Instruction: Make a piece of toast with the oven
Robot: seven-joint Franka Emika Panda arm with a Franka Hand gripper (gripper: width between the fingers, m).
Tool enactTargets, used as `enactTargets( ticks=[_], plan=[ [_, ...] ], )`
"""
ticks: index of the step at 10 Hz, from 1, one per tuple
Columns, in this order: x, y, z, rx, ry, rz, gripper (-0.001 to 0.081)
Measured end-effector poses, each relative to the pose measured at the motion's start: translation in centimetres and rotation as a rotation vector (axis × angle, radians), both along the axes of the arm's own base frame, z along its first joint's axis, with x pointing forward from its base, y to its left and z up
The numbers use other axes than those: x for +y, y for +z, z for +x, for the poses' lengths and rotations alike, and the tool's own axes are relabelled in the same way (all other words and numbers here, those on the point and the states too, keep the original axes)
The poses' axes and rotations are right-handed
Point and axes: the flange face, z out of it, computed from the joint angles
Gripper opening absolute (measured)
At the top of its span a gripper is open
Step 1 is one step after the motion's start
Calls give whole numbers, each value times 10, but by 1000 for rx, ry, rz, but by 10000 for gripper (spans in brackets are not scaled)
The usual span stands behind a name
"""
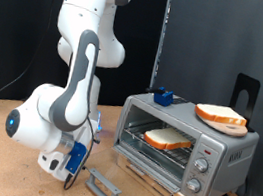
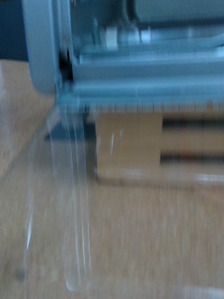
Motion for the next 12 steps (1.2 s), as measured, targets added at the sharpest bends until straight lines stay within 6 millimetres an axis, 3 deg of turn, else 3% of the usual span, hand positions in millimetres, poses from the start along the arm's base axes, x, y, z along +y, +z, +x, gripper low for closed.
enactTargets(
  ticks=[5, 12],
  plan=[
    [-2, 56, -11, -46, -1, 239, 809],
    [33, 113, -33, -95, 43, 332, 809]
  ],
)
